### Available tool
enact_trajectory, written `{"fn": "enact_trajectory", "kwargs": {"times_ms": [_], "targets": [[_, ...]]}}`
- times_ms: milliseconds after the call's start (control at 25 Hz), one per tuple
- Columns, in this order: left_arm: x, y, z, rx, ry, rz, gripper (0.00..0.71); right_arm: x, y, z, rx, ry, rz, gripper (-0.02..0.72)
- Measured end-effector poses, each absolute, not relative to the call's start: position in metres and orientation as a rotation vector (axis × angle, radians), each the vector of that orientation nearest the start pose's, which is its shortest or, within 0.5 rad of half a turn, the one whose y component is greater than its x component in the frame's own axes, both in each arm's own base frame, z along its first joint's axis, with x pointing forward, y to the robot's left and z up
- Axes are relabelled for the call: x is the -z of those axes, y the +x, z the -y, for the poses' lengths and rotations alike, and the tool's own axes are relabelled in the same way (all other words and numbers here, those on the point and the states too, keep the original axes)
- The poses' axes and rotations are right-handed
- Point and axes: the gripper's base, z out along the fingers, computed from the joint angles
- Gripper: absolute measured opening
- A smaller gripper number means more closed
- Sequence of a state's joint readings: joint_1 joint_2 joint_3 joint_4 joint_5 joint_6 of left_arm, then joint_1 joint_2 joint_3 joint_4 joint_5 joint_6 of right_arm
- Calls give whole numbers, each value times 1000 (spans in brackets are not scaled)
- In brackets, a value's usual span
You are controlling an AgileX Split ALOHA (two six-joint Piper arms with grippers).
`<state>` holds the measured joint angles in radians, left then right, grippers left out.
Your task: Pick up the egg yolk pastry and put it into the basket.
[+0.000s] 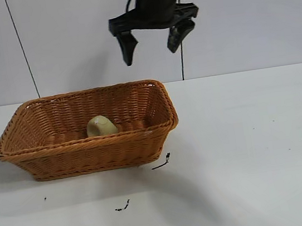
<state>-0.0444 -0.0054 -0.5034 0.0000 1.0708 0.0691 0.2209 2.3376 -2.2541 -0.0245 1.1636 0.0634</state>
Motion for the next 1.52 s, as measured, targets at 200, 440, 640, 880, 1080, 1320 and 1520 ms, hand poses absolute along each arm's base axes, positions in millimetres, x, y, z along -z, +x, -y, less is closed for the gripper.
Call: {"fn": "enact_trajectory", "kwargs": {"times_ms": [200,440,640,880,1080,1320,1520], "targets": [[-277,-7,0,-15,116,-2042,696,-237,504,-51,-3,-91,-2775,693],[-277,-7,0,-15,116,-2042,696,-237,507,-4,4,39,-2777,693],[-277,-7,0,-15,116,-2042,696,-240,506,1,-10,60,-2773,693],[-277,-7,0,-15,116,-2042,696,-264,483,0,-34,65,-2777,693],[-277,-7,0,-15,116,-2042,696,-305,432,0,-33,63,-2775,693],[-277,-7,0,-15,116,-2042,696,-342,337,0,-32,57,-2772,693],[-277,-7,0,-15,116,-2042,696,-347,249,-1,-32,56,-2766,693]]}}
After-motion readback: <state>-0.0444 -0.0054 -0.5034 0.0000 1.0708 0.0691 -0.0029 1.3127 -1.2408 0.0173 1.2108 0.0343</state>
